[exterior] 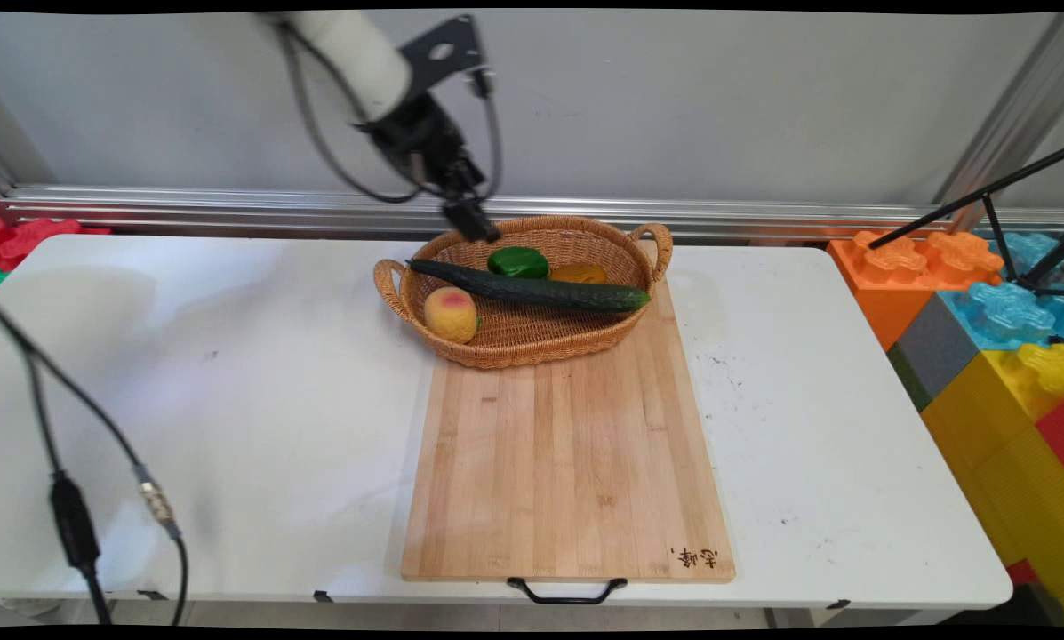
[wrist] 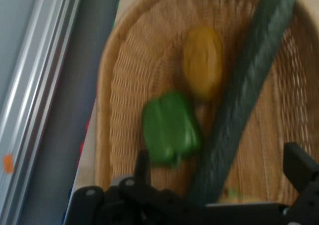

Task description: Pick up the potato from the vegetable basket

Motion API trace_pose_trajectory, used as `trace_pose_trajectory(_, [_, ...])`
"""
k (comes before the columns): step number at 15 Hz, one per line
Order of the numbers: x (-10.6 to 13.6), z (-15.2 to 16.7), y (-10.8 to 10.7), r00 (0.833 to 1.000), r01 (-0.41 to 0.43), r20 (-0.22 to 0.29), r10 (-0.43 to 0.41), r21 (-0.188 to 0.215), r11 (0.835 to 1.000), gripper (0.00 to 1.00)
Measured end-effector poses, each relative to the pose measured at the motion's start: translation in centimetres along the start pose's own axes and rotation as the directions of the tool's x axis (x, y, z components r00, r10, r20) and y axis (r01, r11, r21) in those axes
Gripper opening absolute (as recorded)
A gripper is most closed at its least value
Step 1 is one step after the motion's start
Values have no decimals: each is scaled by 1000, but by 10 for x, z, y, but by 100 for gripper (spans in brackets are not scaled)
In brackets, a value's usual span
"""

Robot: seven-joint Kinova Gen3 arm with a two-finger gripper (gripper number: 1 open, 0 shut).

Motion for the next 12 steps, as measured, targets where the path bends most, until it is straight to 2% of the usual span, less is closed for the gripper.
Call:
trace_pose_trajectory(3, [29,42,-13,999,30,-22,-31,-35,999,100])
trace_pose_trajectory(6, [45,77,-25,998,45,-31,-47,-61,997,100])
trace_pose_trajectory(12, [56,140,-45,996,80,-16,-83,-122,989,100])
